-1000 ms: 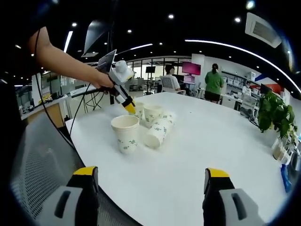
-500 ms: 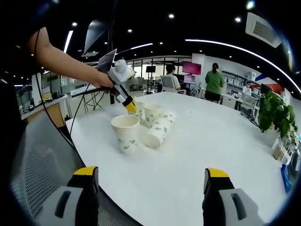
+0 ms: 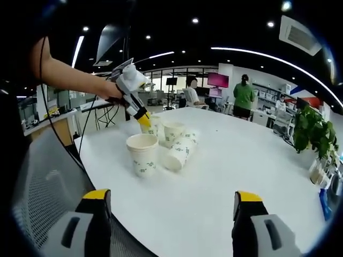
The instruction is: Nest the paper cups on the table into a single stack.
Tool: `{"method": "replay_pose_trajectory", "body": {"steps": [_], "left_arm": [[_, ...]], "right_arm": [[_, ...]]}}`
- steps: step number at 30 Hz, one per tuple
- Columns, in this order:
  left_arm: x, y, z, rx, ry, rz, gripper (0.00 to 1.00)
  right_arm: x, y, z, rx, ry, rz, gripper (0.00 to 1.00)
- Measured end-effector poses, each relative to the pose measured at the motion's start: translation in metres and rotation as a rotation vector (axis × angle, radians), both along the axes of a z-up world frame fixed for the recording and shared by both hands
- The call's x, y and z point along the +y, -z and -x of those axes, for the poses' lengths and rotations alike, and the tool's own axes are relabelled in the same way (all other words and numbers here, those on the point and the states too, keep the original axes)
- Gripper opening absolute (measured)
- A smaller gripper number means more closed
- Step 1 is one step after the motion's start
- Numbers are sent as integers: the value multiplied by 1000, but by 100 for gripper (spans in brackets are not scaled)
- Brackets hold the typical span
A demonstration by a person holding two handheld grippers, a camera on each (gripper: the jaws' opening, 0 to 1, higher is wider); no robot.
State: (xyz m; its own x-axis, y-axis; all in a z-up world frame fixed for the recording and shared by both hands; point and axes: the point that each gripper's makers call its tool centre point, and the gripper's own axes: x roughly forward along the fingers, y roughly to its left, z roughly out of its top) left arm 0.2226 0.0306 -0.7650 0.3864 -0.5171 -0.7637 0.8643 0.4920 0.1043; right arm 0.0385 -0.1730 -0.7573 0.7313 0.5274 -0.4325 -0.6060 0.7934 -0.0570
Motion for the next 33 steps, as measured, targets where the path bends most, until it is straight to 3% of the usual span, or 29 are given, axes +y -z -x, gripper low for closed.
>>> {"method": "replay_pose_trajectory", "body": {"steps": [12,23,26,33], "left_arm": [[-8,-32,28,-8,36,46,0],[-28,-81,58,-11,131,80,0],[-42,-93,73,-4,169,105,0],[-61,-101,96,-2,247,103,0]], "right_arm": [[2,-2,0,-1,-6,-20,100],[2,0,1,15,-14,-11,99],[2,1,1,17,-14,-8,98],[2,3,2,23,-16,-1,98]]}}
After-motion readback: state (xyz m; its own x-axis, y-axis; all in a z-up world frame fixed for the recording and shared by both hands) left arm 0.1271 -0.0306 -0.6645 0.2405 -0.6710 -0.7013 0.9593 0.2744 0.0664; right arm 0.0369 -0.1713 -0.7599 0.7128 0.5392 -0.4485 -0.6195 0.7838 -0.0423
